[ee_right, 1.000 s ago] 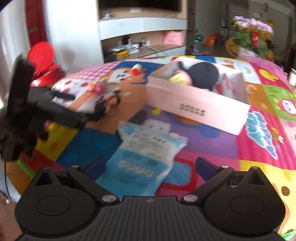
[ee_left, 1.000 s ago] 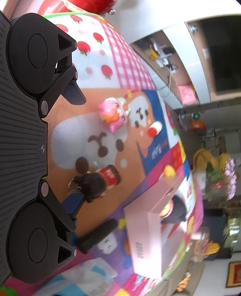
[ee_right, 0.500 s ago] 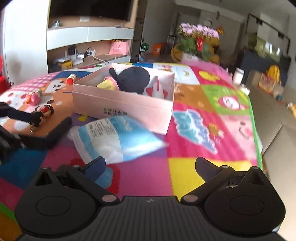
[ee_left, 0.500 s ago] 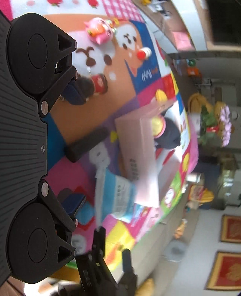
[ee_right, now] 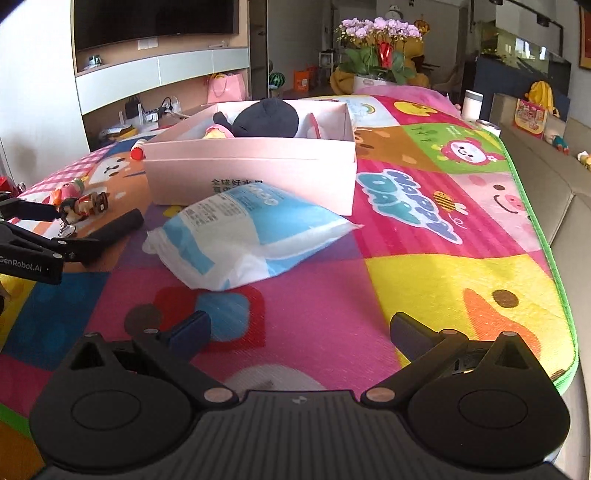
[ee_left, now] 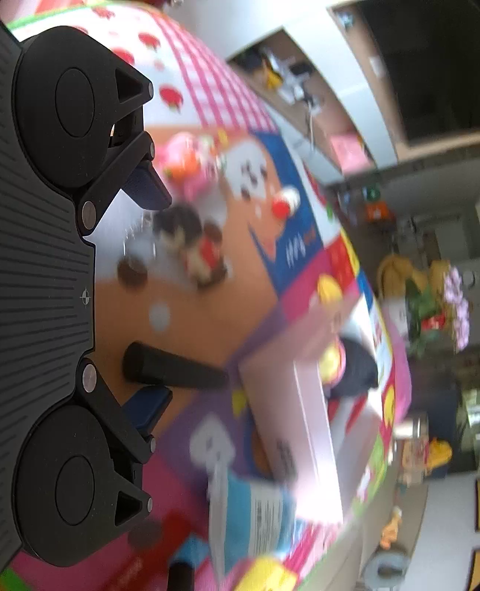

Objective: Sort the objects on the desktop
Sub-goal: 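Close the left tool around the black foam tube, then grasp the blue-and-white wipes bag with the right tool while the left tool holds the tube, then lower the bag into the pink box with the right tool while the left tool drops the tube in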

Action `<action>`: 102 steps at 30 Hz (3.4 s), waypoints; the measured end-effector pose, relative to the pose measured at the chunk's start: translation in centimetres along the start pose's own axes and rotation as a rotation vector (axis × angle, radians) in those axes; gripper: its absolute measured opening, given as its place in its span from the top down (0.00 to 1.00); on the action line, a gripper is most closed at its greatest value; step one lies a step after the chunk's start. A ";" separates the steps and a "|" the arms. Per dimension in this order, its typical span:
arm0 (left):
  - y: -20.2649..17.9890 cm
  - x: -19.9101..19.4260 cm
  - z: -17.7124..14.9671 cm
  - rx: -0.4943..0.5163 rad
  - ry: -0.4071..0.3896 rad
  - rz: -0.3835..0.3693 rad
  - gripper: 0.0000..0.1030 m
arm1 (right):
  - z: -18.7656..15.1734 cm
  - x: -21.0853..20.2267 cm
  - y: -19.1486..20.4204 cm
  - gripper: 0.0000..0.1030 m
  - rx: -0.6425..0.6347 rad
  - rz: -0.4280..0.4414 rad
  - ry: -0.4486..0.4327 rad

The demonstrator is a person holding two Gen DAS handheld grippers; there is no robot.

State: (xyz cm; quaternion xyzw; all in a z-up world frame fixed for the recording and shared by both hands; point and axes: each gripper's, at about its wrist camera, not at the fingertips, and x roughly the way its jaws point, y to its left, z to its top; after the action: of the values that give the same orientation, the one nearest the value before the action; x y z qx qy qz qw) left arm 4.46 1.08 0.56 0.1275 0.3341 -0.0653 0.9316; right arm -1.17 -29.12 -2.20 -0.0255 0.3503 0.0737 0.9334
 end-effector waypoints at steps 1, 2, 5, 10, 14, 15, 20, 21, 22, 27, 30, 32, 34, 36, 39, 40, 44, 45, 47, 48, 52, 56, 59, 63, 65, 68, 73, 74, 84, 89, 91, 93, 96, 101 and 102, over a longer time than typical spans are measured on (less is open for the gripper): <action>0.4 0.1 0.0 -0.009 0.003 0.019 0.00 | -0.1 0.0 0.2 0.00 0.002 -0.004 -0.008; 0.8 0.2 0.0 -0.026 0.010 0.035 0.00 | -0.2 0.0 0.4 0.00 0.006 -0.009 -0.018; 1.5 0.0 0.0 -0.108 0.026 -0.018 0.00 | -0.3 0.0 0.6 0.00 0.013 -0.013 -0.028; 0.3 0.3 0.3 -0.230 0.049 -0.168 0.00 | -0.3 0.0 0.5 0.00 0.023 -0.014 -0.028; -0.3 1.5 1.0 -0.270 0.034 -0.134 0.00 | -0.4 0.1 0.5 0.00 0.025 -0.016 -0.030; -0.3 1.8 1.3 -0.284 0.031 -0.133 0.00 | -0.4 0.0 0.6 0.00 0.025 -0.015 -0.032; 0.0 3.3 2.2 -0.291 0.022 -0.090 0.00 | -0.5 0.0 0.6 0.00 0.023 -0.017 -0.036; -0.1 3.6 2.3 -0.285 0.021 -0.074 0.00 | -0.5 0.0 0.6 0.00 0.024 -0.016 -0.036; -0.2 3.8 2.4 -0.280 0.018 -0.059 0.00 | -0.5 0.0 0.6 0.00 0.024 -0.015 -0.036; -0.2 4.6 3.1 -0.303 0.004 -0.026 0.00 | -0.5 0.0 0.6 0.00 0.024 -0.015 -0.036; 0.0 5.1 3.5 -0.289 0.000 -0.008 0.11 | -0.5 0.0 0.6 0.00 0.024 -0.015 -0.036; 0.0 5.2 3.5 -0.269 0.002 0.009 0.21 | -0.5 0.0 0.6 0.00 0.025 -0.015 -0.036; 0.1 4.9 3.2 -0.252 0.001 -0.002 0.21 | -0.5 0.1 0.6 0.00 0.026 -0.014 -0.035; 0.1 4.3 2.6 -0.232 -0.001 -0.007 0.21 | -0.4 0.1 0.6 0.00 0.026 -0.014 -0.032; 0.1 2.8 1.4 -0.215 -0.003 -0.040 0.21 | -0.5 0.1 0.6 0.00 0.018 -0.013 -0.031; 0.0 2.2 1.0 -0.206 -0.003 -0.062 0.21 | -0.5 0.1 0.5 0.00 0.015 -0.011 -0.032; -1.2 -0.5 -0.8 -0.142 -0.007 -0.160 0.21 | -0.4 0.1 0.5 0.00 0.009 -0.006 -0.027; -1.5 -1.1 -1.2 -0.130 -0.006 -0.181 0.21 | -0.3 0.1 0.5 0.00 0.006 -0.005 -0.025; -1.8 -2.2 -1.9 -0.124 -0.005 -0.222 0.22 | 0.2 0.2 0.4 0.00 -0.017 0.016 -0.002; -1.9 -2.6 -2.1 -0.127 -0.005 -0.241 0.22 | 0.6 0.1 0.2 0.00 -0.028 0.034 0.009; -2.6 -3.7 -3.0 -0.127 -0.016 -0.310 0.17 | 2.8 -1.7 -1.1 0.00 -0.005 0.023 -0.090; -3.3 -3.8 -3.4 -0.122 -0.033 -0.314 0.12 | 5.7 -1.3 -4.3 0.01 0.150 -0.088 -0.152; -3.2 -3.8 -3.4 -0.134 -0.033 -0.323 0.10 | 7.3 1.0 -6.2 0.20 0.213 -0.207 -0.107; -3.1 -3.8 -3.6 -0.135 -0.031 -0.320 0.08 | 7.4 2.5 -6.2 0.22 0.183 -0.214 -0.039; -3.0 -3.8 -3.6 -0.139 -0.030 -0.323 0.08 | 6.7 2.5 -5.3 0.22 0.149 -0.179 -0.017; -3.0 -3.8 -3.6 -0.135 -0.029 -0.324 0.07 | 5.7 1.7 -3.5 0.22 0.084 -0.105 -0.002; -3.1 -3.8 -3.6 -0.129 -0.030 -0.321 0.06 | 5.6 -1.0 -1.8 0.02 0.042 -0.113 -0.072; -3.1 -3.8 -3.6 -0.129 -0.030 -0.321 0.06 | 5.6 -1.6 -1.5 0.00 0.045 -0.084 -0.088; -3.2 -3.8 -3.6 -0.125 -0.027 -0.313 0.06 | 6.3 2.7 3.5 0.00 -0.121 0.141 0.019; -2.9 -4.1 -3.7 -0.143 -0.015 -0.301 0.05 | 6.5 4.3 3.0 0.08 -0.042 0.179 0.065; -2.8 -4.2 -3.7 -0.165 -0.009 -0.291 0.05 | 6.3 3.4 2.9 0.09 -0.052 0.172 0.052; -2.8 -4.3 -3.5 -0.191 -0.001 -0.272 0.05 | 6.0 2.3 2.7 0.10 -0.065 0.140 0.029; -3.0 -4.5 -3.0 -0.225 0.014 -0.228 0.06 | 5.5 0.3 1.9 0.10 -0.079 0.096 -0.011; -4.3 -4.5 -2.2 -0.214 0.059 -0.178 0.06 | 4.8 -1.9 0.4 0.10 -0.078 0.025 -0.052; -4.6 -4.7 -2.1 -0.203 0.064 -0.170 0.06 | 4.6 -2.2 0.0 0.10 -0.067 0.017 -0.053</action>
State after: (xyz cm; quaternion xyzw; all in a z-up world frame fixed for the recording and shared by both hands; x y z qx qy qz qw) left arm -1.37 -2.57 1.05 0.0060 0.3784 -0.1059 0.9195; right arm 0.24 -28.93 2.72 -0.0520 0.3229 0.0940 0.9403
